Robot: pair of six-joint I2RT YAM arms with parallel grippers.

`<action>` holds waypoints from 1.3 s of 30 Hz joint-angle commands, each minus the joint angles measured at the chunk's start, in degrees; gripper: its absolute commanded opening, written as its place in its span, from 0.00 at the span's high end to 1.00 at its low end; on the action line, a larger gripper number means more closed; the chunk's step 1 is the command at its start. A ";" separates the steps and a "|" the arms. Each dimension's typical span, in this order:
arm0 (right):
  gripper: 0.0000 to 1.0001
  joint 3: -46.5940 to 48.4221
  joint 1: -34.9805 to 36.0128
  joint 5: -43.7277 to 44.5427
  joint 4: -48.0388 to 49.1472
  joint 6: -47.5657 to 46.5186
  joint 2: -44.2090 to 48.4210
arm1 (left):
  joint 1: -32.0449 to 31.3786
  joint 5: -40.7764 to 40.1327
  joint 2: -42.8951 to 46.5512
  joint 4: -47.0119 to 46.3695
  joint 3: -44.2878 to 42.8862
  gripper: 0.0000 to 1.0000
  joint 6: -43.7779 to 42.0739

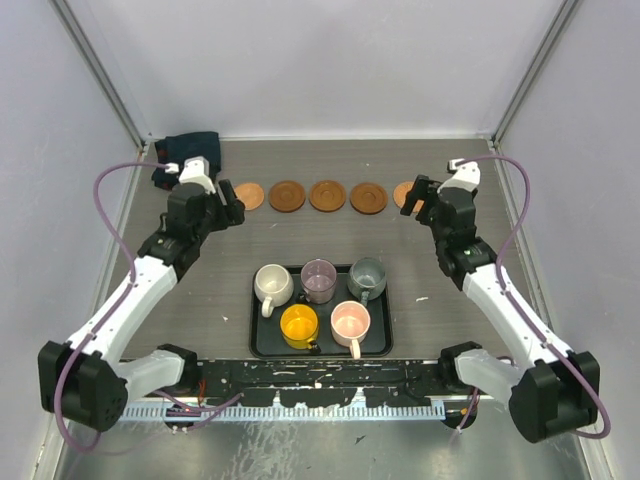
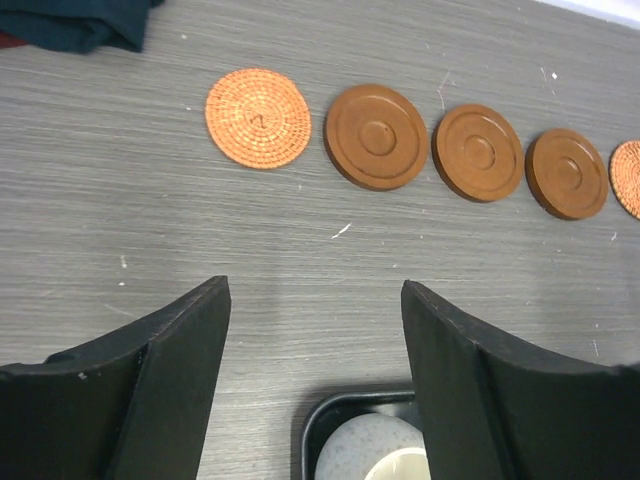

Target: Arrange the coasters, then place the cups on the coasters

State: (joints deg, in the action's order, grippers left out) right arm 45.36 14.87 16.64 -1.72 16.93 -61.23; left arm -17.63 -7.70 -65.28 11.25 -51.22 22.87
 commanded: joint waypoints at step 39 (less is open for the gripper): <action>0.18 -11.86 0.06 -1.22 -21.83 10.31 23.37 | -0.15 -1.87 40.67 22.20 20.60 0.24 7.98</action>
State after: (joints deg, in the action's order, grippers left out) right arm 34.15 14.90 21.43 -23.49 26.04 -39.11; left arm -17.63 -12.99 -25.41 32.08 -32.27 29.17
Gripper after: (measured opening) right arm 0.824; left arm 0.761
